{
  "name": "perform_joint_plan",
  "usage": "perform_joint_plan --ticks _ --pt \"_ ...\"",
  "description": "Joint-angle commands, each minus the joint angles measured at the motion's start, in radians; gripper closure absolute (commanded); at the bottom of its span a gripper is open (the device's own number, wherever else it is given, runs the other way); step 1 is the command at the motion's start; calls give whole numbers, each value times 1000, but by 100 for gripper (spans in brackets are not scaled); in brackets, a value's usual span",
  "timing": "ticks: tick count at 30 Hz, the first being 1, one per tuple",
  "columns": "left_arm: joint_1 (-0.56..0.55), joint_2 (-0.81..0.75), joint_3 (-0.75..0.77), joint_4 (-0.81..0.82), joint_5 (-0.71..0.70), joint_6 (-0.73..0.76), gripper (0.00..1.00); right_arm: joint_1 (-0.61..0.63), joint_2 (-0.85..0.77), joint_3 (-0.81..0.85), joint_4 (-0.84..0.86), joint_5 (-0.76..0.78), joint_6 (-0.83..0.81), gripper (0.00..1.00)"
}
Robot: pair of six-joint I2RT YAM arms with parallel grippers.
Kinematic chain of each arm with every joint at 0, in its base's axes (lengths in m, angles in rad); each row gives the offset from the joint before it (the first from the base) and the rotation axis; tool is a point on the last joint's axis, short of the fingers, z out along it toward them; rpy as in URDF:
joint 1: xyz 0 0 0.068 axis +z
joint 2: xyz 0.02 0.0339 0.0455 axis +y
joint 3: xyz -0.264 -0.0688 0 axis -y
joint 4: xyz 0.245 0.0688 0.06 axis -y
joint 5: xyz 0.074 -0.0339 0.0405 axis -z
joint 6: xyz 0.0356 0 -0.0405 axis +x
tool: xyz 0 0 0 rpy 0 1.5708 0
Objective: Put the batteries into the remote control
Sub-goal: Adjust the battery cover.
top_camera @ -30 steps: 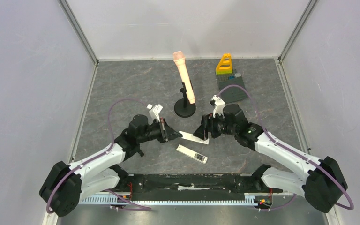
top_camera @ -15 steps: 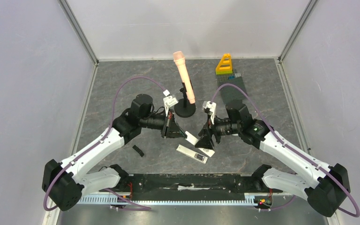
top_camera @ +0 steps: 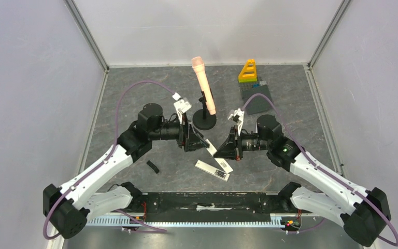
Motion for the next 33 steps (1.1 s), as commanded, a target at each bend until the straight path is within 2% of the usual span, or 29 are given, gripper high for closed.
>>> perform_joint_plan --ticks 1,3,4,6,8,10,11,13,19,24,31,33 --pt "5 -95 52 -2 -504 -198 26 -2 -74 -17 206 215 256 100" --pt "16 -112 82 -82 -687 -245 25 -3 -105 -40 248 348 381 100" --pt "17 -122 84 -106 -779 -288 25 -2 -131 -74 332 375 449 100" --pt "17 -148 54 -91 -856 -360 25 -2 -191 -136 455 460 559 100" --pt "17 -177 -20 61 -755 -424 24 -2 -244 -174 515 571 643 100" --pt "16 -183 -120 313 -582 -517 24 -2 -276 -203 548 686 711 100" --pt "14 -169 -166 426 -484 -559 25 -1 -287 -216 568 721 741 100" --pt "-10 -129 -203 587 -393 -608 29 -1 -299 -237 604 784 801 100" --pt "-155 -7 -199 696 -389 -576 30 6 -299 -317 701 934 956 100" --pt "-196 52 -223 866 -421 -631 30 6 -283 -334 750 968 976 100" --pt "-245 149 -191 883 -433 -651 33 6 -252 -351 810 981 1016 99" --pt "-246 170 -189 890 -431 -667 40 6 -243 -352 817 973 1020 99"
